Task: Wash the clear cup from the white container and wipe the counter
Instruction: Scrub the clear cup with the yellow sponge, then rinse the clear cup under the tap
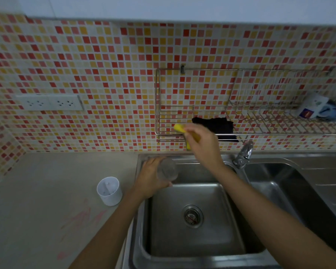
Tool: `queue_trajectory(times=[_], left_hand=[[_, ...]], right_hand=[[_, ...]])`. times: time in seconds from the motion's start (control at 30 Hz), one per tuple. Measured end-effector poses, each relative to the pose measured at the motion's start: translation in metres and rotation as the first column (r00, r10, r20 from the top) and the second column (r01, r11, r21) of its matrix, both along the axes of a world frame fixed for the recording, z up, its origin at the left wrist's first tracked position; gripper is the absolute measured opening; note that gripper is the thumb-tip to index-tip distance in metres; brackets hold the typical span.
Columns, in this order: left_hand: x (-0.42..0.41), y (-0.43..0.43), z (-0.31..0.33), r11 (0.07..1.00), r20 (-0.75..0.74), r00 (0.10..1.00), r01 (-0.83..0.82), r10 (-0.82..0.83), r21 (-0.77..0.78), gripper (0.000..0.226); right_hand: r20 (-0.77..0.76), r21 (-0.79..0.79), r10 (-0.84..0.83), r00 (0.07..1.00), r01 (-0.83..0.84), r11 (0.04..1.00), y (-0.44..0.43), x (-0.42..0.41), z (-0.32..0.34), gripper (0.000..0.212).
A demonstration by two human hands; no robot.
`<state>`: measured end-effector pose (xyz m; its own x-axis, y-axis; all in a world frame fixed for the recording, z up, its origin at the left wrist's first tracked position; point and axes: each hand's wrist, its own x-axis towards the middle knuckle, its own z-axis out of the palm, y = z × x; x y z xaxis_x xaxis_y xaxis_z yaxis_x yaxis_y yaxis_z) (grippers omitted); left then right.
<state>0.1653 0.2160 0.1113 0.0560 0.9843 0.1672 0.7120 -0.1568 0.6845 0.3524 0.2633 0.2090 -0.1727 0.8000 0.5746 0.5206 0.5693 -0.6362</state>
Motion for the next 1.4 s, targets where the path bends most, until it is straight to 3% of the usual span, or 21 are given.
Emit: queue_trajectory(times=[0.17,0.37,0.5,0.63,0.77,0.87,0.97,1.07,1.17,1.3,1.4], left_hand=[[-0.005,0.007,0.002,1.0,0.025,1.0,-0.008,0.008,0.01,0.087],[-0.007,0.014,0.002,1.0,0.031,0.999,0.007,-0.007,0.012,0.088],[-0.003,0.018,0.002,1.0,0.023,1.0,-0.005,0.005,-0.001,0.09],[0.009,0.02,-0.003,0.999,0.029,0.999,-0.023,0.025,-0.048,0.093],[0.03,0.019,-0.009,0.998,0.015,1.0,-0.018,0.019,-0.06,0.093],[0.054,0.019,-0.019,0.996,0.064,0.998,0.0,0.006,-0.084,0.089],[0.086,0.023,-0.035,0.986,0.054,0.998,0.037,-0.029,-0.16,0.091],[0.126,0.031,-0.047,0.976,0.065,0.996,0.075,-0.062,-0.205,0.09],[0.17,0.041,-0.052,0.978,0.114,0.992,0.077,-0.055,-0.196,0.087],[0.221,0.056,-0.061,0.975,0.169,0.984,0.082,-0.047,-0.205,0.088],[0.246,0.067,-0.068,0.975,0.195,0.981,0.059,-0.016,-0.215,0.09]], right_hand=[[0.056,-0.09,-0.162,0.985,0.167,0.982,0.074,-0.032,0.018,0.013],[0.4,-0.267,-0.091,0.912,0.211,0.94,0.128,-0.055,-0.006,0.015],[0.477,-0.379,-0.072,0.876,0.279,0.882,0.139,-0.058,-0.014,0.017],[0.402,-0.349,-0.075,0.913,0.228,0.909,0.125,-0.052,-0.007,0.013],[0.085,0.01,-0.069,0.994,0.069,0.998,0.066,-0.016,-0.009,0.022],[-0.104,0.086,-0.072,0.992,0.081,0.993,0.005,0.045,-0.045,0.021],[-0.074,-0.081,-0.203,0.976,0.197,0.977,-0.027,0.121,-0.105,0.023],[-0.051,-0.332,-0.399,0.916,0.361,0.871,-0.021,0.184,-0.147,0.021],[-0.078,-0.428,-0.509,0.857,0.433,0.793,0.003,0.224,-0.166,0.024],[0.085,-0.47,-0.436,0.896,0.422,0.775,0.056,0.25,-0.188,0.032],[0.115,-0.479,-0.369,0.922,0.377,0.792,0.097,0.256,-0.201,0.028]])
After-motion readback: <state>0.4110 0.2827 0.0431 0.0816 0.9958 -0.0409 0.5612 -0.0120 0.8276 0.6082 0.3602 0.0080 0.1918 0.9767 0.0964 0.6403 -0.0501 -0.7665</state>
